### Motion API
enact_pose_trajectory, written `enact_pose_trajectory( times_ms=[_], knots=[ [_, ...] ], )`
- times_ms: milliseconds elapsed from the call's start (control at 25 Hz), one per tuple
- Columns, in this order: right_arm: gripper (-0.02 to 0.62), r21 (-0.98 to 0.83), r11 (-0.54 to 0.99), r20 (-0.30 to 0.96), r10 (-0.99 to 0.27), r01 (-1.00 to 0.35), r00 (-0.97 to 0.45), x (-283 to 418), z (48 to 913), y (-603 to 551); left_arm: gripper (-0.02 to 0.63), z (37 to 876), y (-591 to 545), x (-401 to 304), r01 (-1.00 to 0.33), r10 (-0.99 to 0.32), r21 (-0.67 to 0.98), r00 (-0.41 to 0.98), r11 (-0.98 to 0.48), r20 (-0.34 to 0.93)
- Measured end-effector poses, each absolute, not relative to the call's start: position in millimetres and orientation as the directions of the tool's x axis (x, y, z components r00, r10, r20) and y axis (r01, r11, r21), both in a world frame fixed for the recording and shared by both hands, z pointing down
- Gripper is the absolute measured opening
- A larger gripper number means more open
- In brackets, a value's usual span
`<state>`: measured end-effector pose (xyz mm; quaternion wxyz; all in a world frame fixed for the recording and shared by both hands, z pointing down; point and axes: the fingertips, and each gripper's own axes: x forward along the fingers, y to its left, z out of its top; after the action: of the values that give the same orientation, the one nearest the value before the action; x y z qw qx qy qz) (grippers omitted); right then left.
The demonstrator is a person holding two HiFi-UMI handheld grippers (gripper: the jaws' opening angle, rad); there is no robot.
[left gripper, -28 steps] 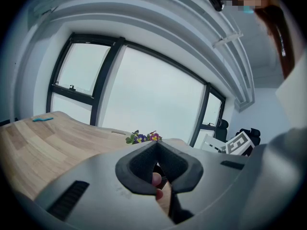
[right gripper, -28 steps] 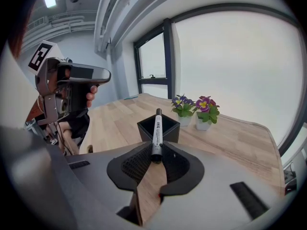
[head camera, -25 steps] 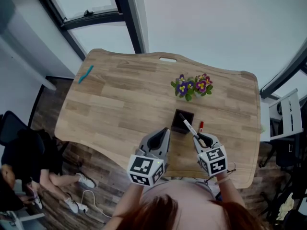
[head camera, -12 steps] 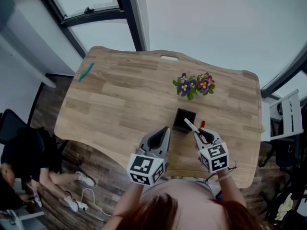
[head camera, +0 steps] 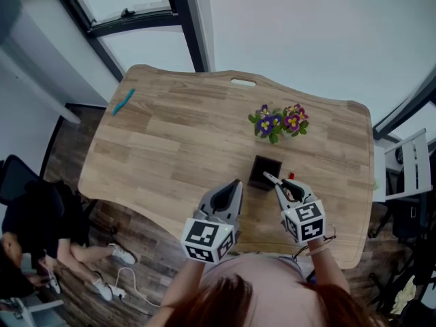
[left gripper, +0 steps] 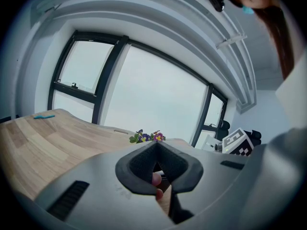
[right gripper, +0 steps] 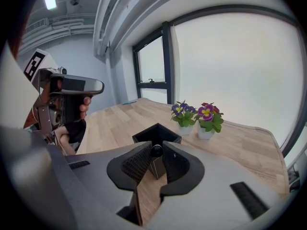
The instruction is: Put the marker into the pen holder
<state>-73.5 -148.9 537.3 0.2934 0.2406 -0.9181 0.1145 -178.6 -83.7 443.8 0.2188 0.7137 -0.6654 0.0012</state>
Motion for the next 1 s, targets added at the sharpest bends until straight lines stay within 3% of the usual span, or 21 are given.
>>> enact_pose_trajectory(
  times_ms=[1000],
  knots=[
    [0.066, -0.075, 0.817, 0.534, -0.452, -0.572, -0.715, -72.3, 526.9, -157.4, 0.002, 440.5, -91.8, -174.8, -0.950, -0.947, 0.305, 0.151, -0.061, 0.283]
  ],
)
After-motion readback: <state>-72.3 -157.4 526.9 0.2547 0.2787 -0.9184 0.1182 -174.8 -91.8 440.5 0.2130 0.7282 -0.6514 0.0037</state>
